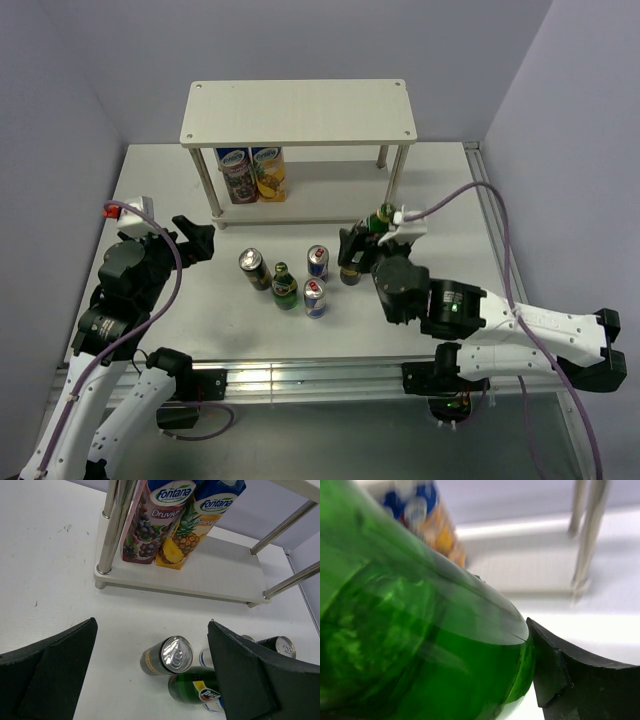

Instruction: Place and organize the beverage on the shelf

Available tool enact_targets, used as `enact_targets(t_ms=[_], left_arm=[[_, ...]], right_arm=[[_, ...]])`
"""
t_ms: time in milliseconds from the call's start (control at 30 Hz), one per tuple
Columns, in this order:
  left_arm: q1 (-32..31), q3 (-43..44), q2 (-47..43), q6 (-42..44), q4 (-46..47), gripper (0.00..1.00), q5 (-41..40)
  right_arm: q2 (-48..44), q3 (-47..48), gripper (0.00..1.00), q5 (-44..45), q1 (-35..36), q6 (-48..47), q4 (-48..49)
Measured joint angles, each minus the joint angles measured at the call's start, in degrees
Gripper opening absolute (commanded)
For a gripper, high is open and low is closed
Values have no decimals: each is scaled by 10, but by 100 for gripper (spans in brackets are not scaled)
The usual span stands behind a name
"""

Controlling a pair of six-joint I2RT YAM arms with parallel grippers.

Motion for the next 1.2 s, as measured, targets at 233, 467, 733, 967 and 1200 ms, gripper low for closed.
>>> enact_targets(t_ms=[233, 467, 733, 967, 1200], left_arm=[[0, 0, 0, 0, 0, 99, 2], [0, 0, 2, 0, 0, 99, 3], [0, 0, 9, 0, -1, 99, 14], [0, 0, 11, 0, 0, 99, 21], [0, 0, 19, 0, 0, 99, 28]], right_arm=[[99, 183, 0, -64, -144, -192, 59], [233, 363, 0, -148, -263, -258, 60], [371, 502, 0, -218, -377, -264, 25], [480, 589, 0, -252, -424, -258, -5], [502, 585, 0, -259, -442, -235, -4]])
